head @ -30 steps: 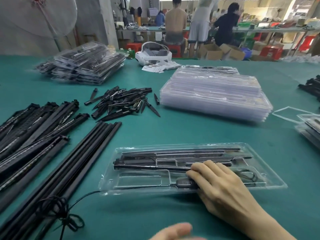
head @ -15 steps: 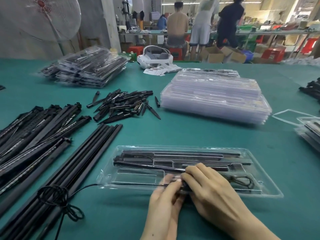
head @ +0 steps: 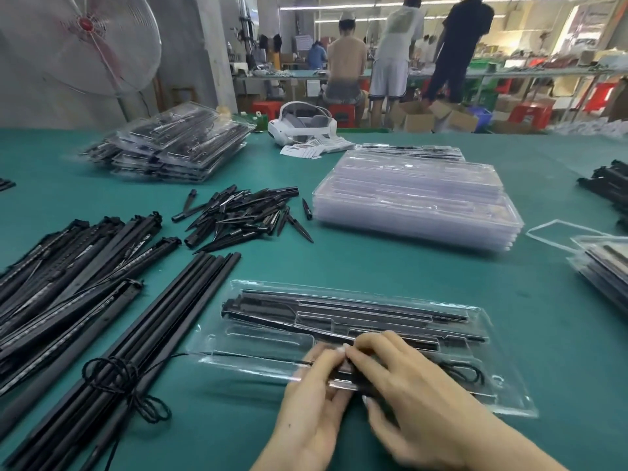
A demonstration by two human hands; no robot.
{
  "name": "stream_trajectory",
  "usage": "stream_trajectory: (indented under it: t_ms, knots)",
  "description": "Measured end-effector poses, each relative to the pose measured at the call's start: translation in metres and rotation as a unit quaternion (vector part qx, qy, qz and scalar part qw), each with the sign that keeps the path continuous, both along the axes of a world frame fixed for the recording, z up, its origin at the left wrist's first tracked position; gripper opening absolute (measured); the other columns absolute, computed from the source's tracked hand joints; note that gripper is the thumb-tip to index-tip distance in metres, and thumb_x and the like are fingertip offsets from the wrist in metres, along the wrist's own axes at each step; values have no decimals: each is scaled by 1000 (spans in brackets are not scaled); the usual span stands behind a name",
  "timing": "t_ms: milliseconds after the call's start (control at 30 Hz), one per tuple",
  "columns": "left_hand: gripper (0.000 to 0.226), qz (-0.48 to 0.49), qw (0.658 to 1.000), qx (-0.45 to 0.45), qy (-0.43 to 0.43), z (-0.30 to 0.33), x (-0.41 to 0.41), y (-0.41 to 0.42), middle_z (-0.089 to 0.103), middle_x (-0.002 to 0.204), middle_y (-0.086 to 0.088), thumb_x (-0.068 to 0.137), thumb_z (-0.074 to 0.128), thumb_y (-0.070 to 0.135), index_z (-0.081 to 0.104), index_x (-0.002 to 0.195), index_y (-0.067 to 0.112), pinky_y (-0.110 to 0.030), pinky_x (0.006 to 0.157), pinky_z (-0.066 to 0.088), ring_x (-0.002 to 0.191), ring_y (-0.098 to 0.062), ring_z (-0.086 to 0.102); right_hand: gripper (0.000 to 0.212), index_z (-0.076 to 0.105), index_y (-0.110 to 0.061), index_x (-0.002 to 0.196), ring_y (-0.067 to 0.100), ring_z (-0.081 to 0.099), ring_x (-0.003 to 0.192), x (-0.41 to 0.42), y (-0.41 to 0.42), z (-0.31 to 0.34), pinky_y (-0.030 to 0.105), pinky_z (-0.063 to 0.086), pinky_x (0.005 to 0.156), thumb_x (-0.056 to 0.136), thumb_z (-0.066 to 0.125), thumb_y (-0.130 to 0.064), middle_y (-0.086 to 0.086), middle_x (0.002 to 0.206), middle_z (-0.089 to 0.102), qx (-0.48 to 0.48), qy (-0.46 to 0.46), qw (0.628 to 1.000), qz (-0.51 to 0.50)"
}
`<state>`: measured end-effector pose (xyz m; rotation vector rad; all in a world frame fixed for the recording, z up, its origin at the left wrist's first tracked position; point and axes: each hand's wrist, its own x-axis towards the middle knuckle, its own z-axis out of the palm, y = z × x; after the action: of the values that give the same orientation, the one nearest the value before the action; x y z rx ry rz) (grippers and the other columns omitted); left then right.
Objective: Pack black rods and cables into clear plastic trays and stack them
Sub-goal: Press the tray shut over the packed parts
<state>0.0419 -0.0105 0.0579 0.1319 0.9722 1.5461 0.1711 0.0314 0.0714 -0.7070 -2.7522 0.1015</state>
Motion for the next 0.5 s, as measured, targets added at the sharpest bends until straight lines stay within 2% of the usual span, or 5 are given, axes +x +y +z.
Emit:
stream_trajectory:
  t_ms: [133, 200, 267, 367, 500]
  knots:
    - [9, -19, 999, 8, 30, 3, 3, -3, 68, 74, -12, 86, 56, -4, 61, 89, 3, -22, 50, 54, 59, -15, 65, 41, 53, -35, 128, -4, 55, 106, 20, 3, 21, 7, 38, 92, 88, 51, -34, -18, 115, 64, -208, 140, 968, -21]
    - [17, -17, 999, 17, 42, 4, 7, -4, 68, 74, -11, 84, 55, -8, 62, 93, 4, -24, 49, 54, 57, -14, 65, 45, 49, -38, 129, -4, 54, 110, 25, 11, 26, 14, 40, 96, 85, 58, -35, -19, 117, 63, -188, 207, 958, -67]
    - [23, -25, 998, 24, 58, 7, 11, -5, 68, 72, -11, 83, 54, -12, 63, 96, 4, -25, 48, 53, 55, -14, 64, 65, 34, -37, 140, 5, 41, 129, 23, 21, 30, 29, 32, 109, 81, 63, -41, -10, 136, 50, -71, 161, 977, -116]
    - [23, -44, 995, 22, 82, 9, 16, -10, 66, 67, -11, 82, 53, -13, 65, 94, 3, -22, 43, 49, 49, -14, 60, 88, -4, -49, 142, 6, 12, 143, 14, 31, 28, 41, 12, 118, 81, 59, -55, -10, 155, 18, -103, 13, 983, -152]
    - [26, -49, 995, 9, 87, 8, 13, -15, 63, 64, -12, 83, 55, -13, 60, 104, 0, -22, 42, 48, 46, -16, 60, 93, 2, -46, 147, 4, 19, 136, 7, 40, 26, 36, 10, 115, 77, 62, -58, -17, 148, 23, -173, -43, 973, -148]
